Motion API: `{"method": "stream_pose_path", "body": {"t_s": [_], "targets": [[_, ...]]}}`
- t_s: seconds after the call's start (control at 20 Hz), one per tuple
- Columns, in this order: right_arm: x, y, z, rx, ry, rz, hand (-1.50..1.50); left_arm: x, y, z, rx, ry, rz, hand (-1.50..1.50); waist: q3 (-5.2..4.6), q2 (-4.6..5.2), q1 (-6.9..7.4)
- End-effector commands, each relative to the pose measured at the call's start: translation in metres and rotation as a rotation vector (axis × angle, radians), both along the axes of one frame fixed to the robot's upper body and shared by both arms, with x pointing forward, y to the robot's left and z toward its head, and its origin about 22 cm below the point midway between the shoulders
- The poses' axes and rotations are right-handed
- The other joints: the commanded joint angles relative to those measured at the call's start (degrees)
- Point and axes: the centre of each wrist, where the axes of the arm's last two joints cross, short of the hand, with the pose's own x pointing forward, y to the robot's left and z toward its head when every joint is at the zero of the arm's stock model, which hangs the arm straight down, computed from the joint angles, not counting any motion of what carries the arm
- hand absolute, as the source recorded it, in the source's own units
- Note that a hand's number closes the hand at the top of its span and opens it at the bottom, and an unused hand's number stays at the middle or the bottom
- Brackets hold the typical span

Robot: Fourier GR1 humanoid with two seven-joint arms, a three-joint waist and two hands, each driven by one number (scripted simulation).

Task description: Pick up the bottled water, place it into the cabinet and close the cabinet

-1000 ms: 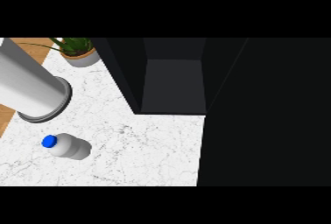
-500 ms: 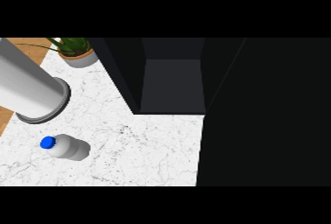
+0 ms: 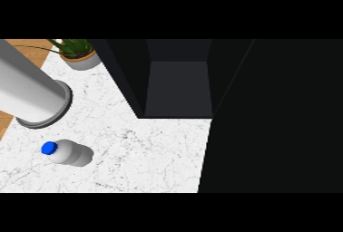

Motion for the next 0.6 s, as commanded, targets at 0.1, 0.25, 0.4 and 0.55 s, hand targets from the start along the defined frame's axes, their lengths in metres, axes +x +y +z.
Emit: {"method": "stream_pose_path", "body": {"t_s": [0.1, 0.25, 0.4, 0.55], "targets": [[0.0, 0.02, 0.01, -0.008, -0.036, -0.03, -1.5, -0.001, 0.01, -0.004, 0.064, 0.011, -0.011, -1.5, -0.03, 0.04, 0.0], [-0.024, 0.007, 0.025, -0.013, -0.034, -0.026, -1.5, 0.011, 0.012, -0.017, 0.041, 0.028, -0.015, -1.5, -0.05, 0.02, -0.35], [-0.028, 0.002, 0.033, -0.013, -0.033, -0.014, -1.5, 0.018, 0.001, -0.032, 0.035, 0.051, -0.007, -1.5, -0.05, 0.03, -0.43], [-0.016, 0.012, 0.027, -0.018, -0.026, -0.023, -1.5, 0.033, 0.021, -0.044, 0.036, 0.072, 0.018, -1.5, -0.06, 0.08, -0.46]]}}
